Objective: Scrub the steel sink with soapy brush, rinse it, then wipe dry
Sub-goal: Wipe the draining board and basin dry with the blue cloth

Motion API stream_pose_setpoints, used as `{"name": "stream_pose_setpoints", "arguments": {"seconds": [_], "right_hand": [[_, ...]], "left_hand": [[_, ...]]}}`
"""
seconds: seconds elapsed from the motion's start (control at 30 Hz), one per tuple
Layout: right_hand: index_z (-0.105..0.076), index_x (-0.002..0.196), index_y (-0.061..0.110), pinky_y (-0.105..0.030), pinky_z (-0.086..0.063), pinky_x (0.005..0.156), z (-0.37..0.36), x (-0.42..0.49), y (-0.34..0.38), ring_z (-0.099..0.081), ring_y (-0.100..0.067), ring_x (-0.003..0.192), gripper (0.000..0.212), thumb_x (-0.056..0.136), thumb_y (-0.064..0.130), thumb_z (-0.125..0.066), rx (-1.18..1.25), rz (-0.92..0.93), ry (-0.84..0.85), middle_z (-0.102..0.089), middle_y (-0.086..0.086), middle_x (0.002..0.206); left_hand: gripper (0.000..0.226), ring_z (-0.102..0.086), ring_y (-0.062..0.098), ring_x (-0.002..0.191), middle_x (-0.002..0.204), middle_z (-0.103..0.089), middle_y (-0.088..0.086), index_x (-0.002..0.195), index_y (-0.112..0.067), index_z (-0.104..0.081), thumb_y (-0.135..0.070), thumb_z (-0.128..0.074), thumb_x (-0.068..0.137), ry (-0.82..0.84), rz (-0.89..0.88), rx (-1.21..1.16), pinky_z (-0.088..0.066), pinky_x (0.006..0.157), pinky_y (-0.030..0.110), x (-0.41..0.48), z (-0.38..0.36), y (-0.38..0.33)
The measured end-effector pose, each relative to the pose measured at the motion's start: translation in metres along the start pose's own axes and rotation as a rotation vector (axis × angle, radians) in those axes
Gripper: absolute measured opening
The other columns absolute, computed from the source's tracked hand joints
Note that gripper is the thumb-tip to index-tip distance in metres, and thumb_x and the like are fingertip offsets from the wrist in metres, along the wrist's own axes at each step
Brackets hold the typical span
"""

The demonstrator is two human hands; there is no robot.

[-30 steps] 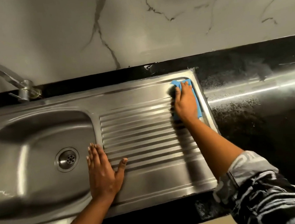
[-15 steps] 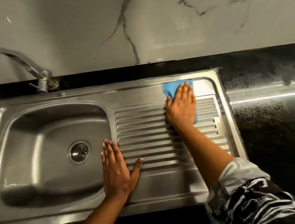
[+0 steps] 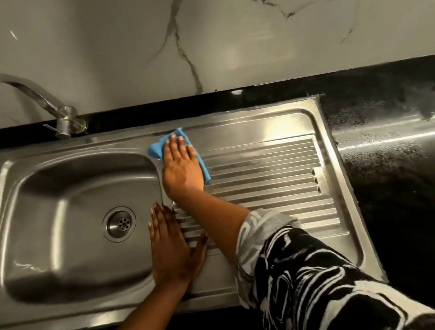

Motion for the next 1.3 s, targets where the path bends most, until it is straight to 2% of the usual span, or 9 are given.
{"name": "stream_pose_setpoints", "arguments": {"seconds": [0.07, 0.13, 0.2, 0.37, 0.47, 0.6, 0.8, 1.03, 1.3], "right_hand": [[-0.011, 0.164, 0.01, -0.039, 0.004, 0.126, 0.001, -0.007, 0.017, -0.001, -0.025, 0.158, 0.063, 0.105, 0.017, -0.032, 0.088, 0.133, 0.037, -0.006, -0.011, 0.171], [-0.035, 0.157, 0.014, -0.041, -0.021, 0.125, 0.014, -0.017, 0.018, -0.033, -0.028, 0.15, 0.052, 0.105, 0.015, -0.04, 0.419, 0.109, 0.037, -0.037, -0.013, 0.162], [-0.052, 0.144, 0.021, -0.047, -0.047, 0.11, 0.031, -0.028, 0.0, -0.059, -0.028, 0.126, 0.039, 0.106, 0.017, -0.044, 0.854, -0.093, -0.027, -0.06, -0.012, 0.14], [-0.062, 0.132, 0.016, -0.046, -0.056, 0.098, 0.051, -0.057, -0.09, -0.067, -0.032, 0.115, 0.033, 0.101, 0.025, -0.055, 1.56, -0.453, -0.118, -0.069, -0.014, 0.125], [-0.063, 0.132, 0.019, -0.054, -0.057, 0.094, 0.065, -0.089, -0.165, -0.069, -0.032, 0.108, 0.034, 0.101, 0.031, -0.058, 1.287, -0.54, -0.143, -0.07, -0.012, 0.122], [-0.057, 0.139, 0.018, -0.039, -0.052, 0.101, 0.111, -0.129, -0.233, -0.064, -0.021, 0.116, 0.046, 0.098, 0.037, -0.064, 0.553, -0.517, -0.406, -0.067, -0.003, 0.131], [-0.046, 0.147, 0.01, -0.049, -0.037, 0.114, 0.125, -0.147, -0.207, -0.041, -0.033, 0.141, 0.067, 0.094, 0.048, -0.062, 0.021, -0.347, -0.578, -0.049, -0.012, 0.149], [0.006, 0.162, 0.006, -0.054, -0.001, 0.127, 0.069, -0.124, -0.199, 0.011, -0.036, 0.157, 0.12, 0.084, 0.094, -0.021, -0.087, -0.459, -0.184, 0.008, -0.021, 0.169], [0.013, 0.161, 0.007, -0.054, -0.006, 0.126, 0.048, -0.109, -0.179, 0.011, -0.039, 0.156, 0.106, 0.093, 0.083, -0.013, -0.13, -0.484, -0.169, 0.013, -0.024, 0.168]], "left_hand": [[0.119, 0.006, 0.032, 0.164, 0.175, 0.004, 0.022, 0.167, -0.001, -0.002, -0.08, -0.042, 0.088, -0.002, -0.009, -0.026, -0.006, 0.133, 0.051, 0.0, 0.0, 0.001], [0.12, 0.004, 0.033, 0.164, 0.174, 0.002, 0.023, 0.167, -0.001, -0.003, -0.081, -0.042, 0.087, -0.001, -0.017, -0.024, -0.009, 0.132, 0.053, -0.001, 0.001, 0.0], [0.122, -0.001, 0.035, 0.164, 0.174, -0.001, 0.024, 0.167, 0.001, -0.006, -0.088, -0.033, 0.088, -0.011, -0.007, -0.015, -0.011, 0.132, 0.054, -0.002, 0.003, -0.001], [0.128, -0.004, 0.034, 0.164, 0.174, -0.006, 0.025, 0.166, 0.003, -0.009, -0.096, -0.026, 0.086, -0.028, 0.007, -0.046, -0.011, 0.133, 0.051, -0.003, 0.009, -0.005], [0.127, 0.002, 0.031, 0.164, 0.175, -0.001, 0.022, 0.167, 0.001, -0.003, -0.095, -0.029, 0.088, -0.021, -0.001, -0.031, -0.008, 0.133, 0.049, -0.004, 0.011, -0.006], [0.128, 0.006, 0.029, 0.164, 0.175, 0.004, 0.021, 0.167, 0.0, 0.002, -0.095, -0.03, 0.088, -0.017, -0.005, -0.011, -0.005, 0.133, 0.047, -0.005, 0.011, -0.006], [0.128, 0.007, 0.029, 0.164, 0.175, 0.005, 0.021, 0.167, 0.0, 0.002, -0.096, -0.028, 0.088, -0.019, -0.003, -0.016, -0.006, 0.133, 0.048, -0.005, 0.01, -0.006], [0.128, 0.011, 0.027, 0.164, 0.175, 0.009, 0.019, 0.167, -0.003, 0.006, -0.097, -0.027, 0.087, 0.002, 0.01, -0.008, -0.001, 0.134, 0.045, -0.004, 0.009, -0.006], [0.126, 0.011, 0.026, 0.164, 0.176, 0.01, 0.018, 0.167, -0.004, 0.008, -0.096, -0.025, 0.088, -0.01, 0.003, -0.057, 0.0, 0.134, 0.044, -0.004, 0.01, -0.006]]}}
Point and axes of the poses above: each hand's wrist, its own x-axis towards the middle knuckle, its own z-axis out of the back of the hand, y = z × x, the point moved 6 cm from there along x, towards the middle knuckle
